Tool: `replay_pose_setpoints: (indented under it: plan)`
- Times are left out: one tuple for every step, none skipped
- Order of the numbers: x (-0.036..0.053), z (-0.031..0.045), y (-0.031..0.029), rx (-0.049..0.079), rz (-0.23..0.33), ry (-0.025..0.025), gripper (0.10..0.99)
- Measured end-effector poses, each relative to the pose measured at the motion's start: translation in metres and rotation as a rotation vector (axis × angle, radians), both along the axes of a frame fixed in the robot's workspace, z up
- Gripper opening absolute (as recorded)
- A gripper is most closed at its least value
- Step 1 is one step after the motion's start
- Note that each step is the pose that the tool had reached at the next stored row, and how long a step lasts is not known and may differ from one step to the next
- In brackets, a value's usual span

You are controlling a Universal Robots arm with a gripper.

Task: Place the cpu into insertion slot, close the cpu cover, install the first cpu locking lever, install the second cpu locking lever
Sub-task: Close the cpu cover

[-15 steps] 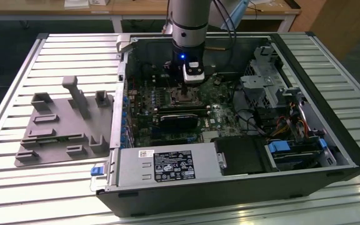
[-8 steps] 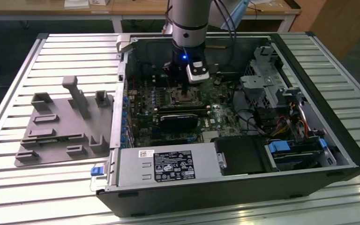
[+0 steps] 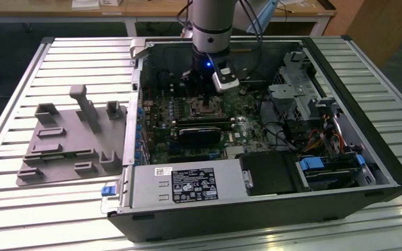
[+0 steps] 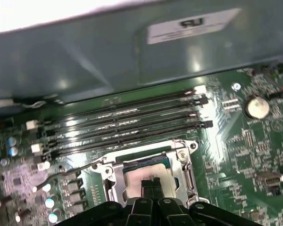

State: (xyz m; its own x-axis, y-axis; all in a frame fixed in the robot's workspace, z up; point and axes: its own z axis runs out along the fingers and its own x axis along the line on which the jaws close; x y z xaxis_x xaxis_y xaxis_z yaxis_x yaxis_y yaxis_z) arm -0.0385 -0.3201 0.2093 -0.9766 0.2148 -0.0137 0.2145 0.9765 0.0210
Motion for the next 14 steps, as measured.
replay_pose_setpoints:
  plan:
    - [0.0,-0.0001,0.0,0.0,0.02,0.0,0.102]
    - [0.0,-0.0001,0.0,0.0,0.037,0.0,0.102]
    - [0.0,-0.0002,0.0,-0.001,0.047,-0.0001,0.102]
    - [0.0001,-0.0002,0.0,-0.003,0.048,0.0,0.102]
    - [0.0,-0.0002,0.0,-0.003,0.049,0.0001,0.102]
    - [0.0,-0.0002,0.0,-0.003,0.049,0.0001,0.102]
    - [-0.0002,-0.0002,0.0,-0.004,0.049,0.0001,0.102]
    - [-0.0002,-0.0002,0.0,-0.004,0.052,0.0,0.102]
    - [-0.0002,-0.0002,0.0,-0.004,0.061,0.0,0.102]
    - [-0.0003,-0.0003,0.0,-0.004,0.078,-0.0001,0.102]
    - [-0.0003,-0.0004,0.0,-0.004,0.095,-0.0002,0.102]
    - [-0.0003,-0.0005,0.0,-0.004,0.114,-0.0002,0.102]
    - [-0.0003,-0.0005,0.0,-0.004,0.13,-0.0002,0.102]
    - [-0.0003,-0.0006,0.0,-0.004,0.142,-0.0003,0.102]
